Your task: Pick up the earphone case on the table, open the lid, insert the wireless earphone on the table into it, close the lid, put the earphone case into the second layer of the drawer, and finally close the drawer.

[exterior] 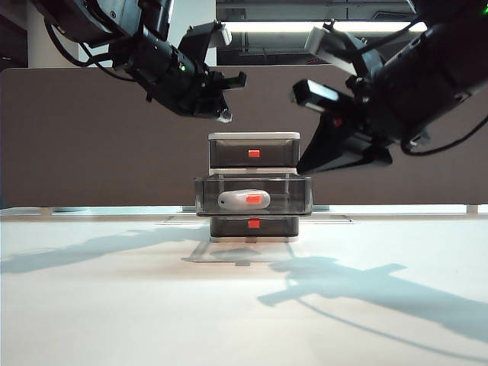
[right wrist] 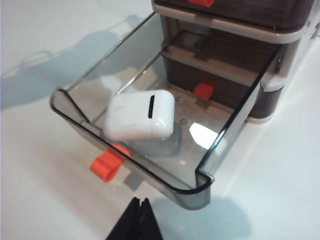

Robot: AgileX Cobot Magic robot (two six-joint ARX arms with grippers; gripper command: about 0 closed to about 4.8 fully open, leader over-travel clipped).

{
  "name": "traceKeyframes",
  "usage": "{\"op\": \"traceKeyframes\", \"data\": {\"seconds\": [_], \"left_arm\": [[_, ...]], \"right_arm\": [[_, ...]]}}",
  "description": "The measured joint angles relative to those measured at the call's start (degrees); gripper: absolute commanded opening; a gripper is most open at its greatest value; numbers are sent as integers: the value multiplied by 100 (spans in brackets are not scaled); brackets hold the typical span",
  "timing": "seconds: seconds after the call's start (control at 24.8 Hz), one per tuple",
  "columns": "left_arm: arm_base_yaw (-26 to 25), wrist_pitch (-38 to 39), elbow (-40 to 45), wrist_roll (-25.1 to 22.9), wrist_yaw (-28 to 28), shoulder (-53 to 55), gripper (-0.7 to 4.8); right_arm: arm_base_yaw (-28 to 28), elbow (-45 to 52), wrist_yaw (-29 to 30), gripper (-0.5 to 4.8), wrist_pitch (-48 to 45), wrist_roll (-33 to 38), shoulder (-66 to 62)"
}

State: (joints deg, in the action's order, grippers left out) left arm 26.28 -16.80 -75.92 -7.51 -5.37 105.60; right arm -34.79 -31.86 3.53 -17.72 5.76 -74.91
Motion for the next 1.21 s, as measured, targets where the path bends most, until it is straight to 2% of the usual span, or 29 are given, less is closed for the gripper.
{"op": "traceKeyframes", "data": {"seconds": [0.85, 1.21], "left_arm": [[72, 319, 0, 0, 0, 144, -6], [72, 330, -2, 0, 0, 144, -6]], "right_arm": [[-2, 2, 304, -5, -1845, 0, -1648], [-9, 4, 323, -5, -2247, 0, -1729]]}}
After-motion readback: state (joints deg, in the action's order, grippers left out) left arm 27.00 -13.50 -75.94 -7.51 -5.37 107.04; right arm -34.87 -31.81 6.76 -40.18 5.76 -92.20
